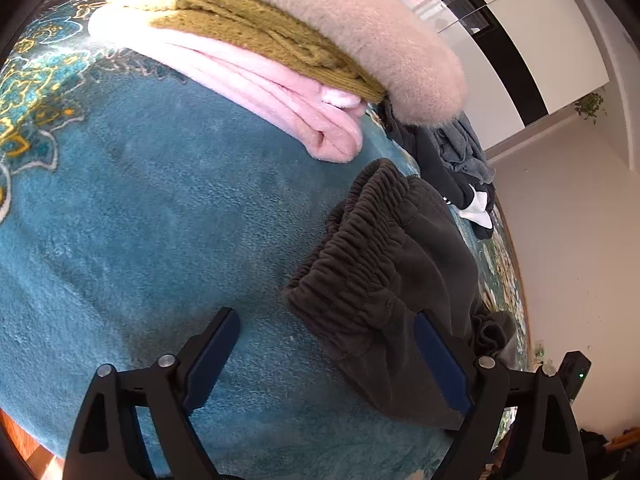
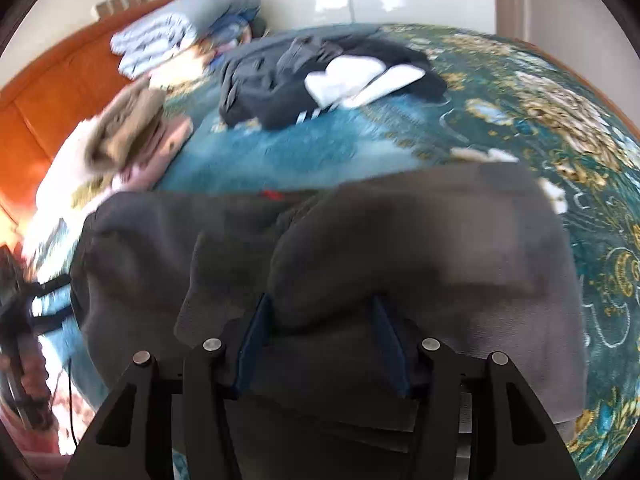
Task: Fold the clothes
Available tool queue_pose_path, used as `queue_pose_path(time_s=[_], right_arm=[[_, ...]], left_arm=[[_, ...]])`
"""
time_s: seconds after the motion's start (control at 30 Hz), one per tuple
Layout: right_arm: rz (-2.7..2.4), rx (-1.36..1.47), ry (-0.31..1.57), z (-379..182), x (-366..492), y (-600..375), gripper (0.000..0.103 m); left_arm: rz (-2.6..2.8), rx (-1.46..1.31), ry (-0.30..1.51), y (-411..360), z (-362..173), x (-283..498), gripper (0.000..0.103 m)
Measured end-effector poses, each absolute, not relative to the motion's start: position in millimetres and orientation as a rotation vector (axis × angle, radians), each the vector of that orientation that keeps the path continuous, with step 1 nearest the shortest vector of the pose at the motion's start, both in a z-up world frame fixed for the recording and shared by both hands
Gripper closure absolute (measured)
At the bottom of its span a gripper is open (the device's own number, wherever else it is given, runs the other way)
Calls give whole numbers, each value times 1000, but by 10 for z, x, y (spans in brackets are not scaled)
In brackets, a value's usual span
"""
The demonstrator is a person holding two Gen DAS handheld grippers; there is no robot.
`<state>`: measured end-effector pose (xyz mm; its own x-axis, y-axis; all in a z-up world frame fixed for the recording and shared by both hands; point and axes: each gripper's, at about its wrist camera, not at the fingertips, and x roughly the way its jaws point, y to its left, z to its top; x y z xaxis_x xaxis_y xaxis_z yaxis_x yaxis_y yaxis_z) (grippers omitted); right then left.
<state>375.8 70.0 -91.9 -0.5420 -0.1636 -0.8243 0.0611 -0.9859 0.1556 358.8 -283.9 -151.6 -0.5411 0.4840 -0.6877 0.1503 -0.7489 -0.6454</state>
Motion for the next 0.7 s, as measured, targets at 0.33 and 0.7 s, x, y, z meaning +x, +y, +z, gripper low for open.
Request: queue_pose_path(time_s=[0.33, 0.7], right_arm=[[-2704, 1327, -468, -750, 3987, 1181, 48], [-2703, 1180, -658, -609, 4196, 1269, 48]], left_arm=[[2265, -1251, -1258, -2897, -1589, 3433, 56], [2462, -1100, -1054, -3015, -768, 3513, 66]])
